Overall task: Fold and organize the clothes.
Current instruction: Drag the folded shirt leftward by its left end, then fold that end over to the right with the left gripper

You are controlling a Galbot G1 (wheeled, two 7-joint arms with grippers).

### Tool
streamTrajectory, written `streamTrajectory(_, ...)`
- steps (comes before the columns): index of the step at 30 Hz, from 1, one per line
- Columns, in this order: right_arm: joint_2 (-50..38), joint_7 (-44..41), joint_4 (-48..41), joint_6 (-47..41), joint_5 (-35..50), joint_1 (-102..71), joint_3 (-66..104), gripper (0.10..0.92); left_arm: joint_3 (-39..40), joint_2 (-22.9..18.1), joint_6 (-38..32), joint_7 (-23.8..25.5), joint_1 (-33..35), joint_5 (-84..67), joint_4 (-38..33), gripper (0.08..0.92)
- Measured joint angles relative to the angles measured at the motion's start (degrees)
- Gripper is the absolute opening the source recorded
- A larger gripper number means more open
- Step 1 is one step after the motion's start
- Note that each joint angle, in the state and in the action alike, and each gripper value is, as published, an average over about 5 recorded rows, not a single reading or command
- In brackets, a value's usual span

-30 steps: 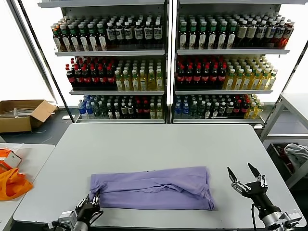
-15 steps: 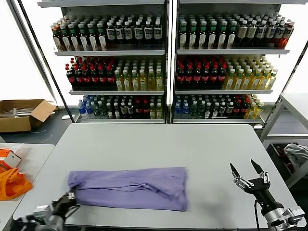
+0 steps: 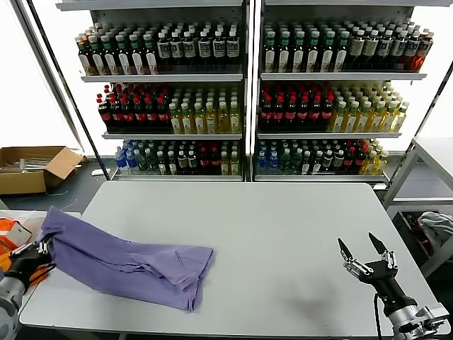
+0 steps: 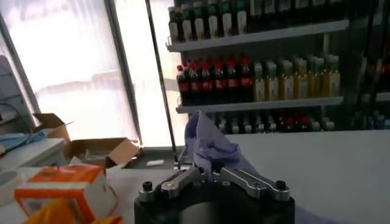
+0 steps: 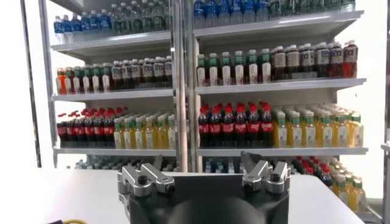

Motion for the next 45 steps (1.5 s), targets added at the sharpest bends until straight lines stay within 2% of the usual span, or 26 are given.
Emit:
streamTrajectory(10, 1.22, -0.42, -0.27, 0.01, -0.99, -0.24, -0.48, 0.823, 11.35, -1.74, 0.75, -0.03, -1.91, -3.53, -7.81, 0.108)
streamTrajectory(23, 2.61, -0.87, -0.66, 0.17, -1.80, -0.21, -1.48, 0.823, 23.38, -6.19, 0.90, 1.38, -2.17, -0.37, -9.02, 0.112)
streamTrajectory(35, 3.29, -0.94, -0.93, 0.42, -2.10, 0.25, -1.97, 0.823, 31.49, -10.63, 0.93, 2.30, -2.75, 3.43, -5.34, 0.345)
streamTrajectory(40, 3.25, -0.88, -0.93, 0.43, -1.93, 0.19, -1.74, 0.823, 32.35, -10.99, 1.04, 2.93, -1.90, 4.09, -5.64, 0.490)
streamTrajectory(45, 3.09, -0.84, -0.96, 0.49, -1.54, 0.07, -1.47, 0.823, 31.07, -10.42, 1.77, 2.78, -0.62, 3.21, -8.91, 0.637)
